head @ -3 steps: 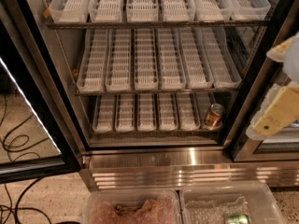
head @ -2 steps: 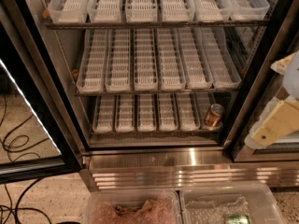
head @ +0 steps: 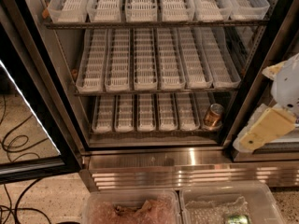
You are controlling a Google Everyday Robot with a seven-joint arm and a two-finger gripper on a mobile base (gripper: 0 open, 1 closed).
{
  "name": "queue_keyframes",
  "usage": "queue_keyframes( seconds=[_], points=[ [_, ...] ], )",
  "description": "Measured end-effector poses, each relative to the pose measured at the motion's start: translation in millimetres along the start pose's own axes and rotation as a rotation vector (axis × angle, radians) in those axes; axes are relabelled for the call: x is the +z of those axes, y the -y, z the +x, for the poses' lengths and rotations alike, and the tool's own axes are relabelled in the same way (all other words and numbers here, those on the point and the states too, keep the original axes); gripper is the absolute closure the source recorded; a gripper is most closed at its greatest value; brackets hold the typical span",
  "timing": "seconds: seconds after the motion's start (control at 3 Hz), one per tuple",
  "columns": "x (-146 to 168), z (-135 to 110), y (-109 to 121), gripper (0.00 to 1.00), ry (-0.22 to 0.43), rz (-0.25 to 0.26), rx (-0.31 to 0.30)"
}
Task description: Pick orange can from bottom shelf of fridge
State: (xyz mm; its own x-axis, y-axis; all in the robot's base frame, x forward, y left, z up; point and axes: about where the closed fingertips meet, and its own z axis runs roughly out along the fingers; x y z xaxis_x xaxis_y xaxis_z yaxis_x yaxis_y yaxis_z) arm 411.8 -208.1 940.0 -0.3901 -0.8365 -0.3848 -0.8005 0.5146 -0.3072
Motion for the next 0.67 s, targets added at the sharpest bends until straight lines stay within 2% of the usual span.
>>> queue_keyframes(
  seconds=[0.33, 0.67],
  points=[
    [29, 5, -34, 0.00, 0.067, 0.002, 0.139],
    [73, 24, -73, 0.00, 0.132, -0.018, 0.275]
  ],
)
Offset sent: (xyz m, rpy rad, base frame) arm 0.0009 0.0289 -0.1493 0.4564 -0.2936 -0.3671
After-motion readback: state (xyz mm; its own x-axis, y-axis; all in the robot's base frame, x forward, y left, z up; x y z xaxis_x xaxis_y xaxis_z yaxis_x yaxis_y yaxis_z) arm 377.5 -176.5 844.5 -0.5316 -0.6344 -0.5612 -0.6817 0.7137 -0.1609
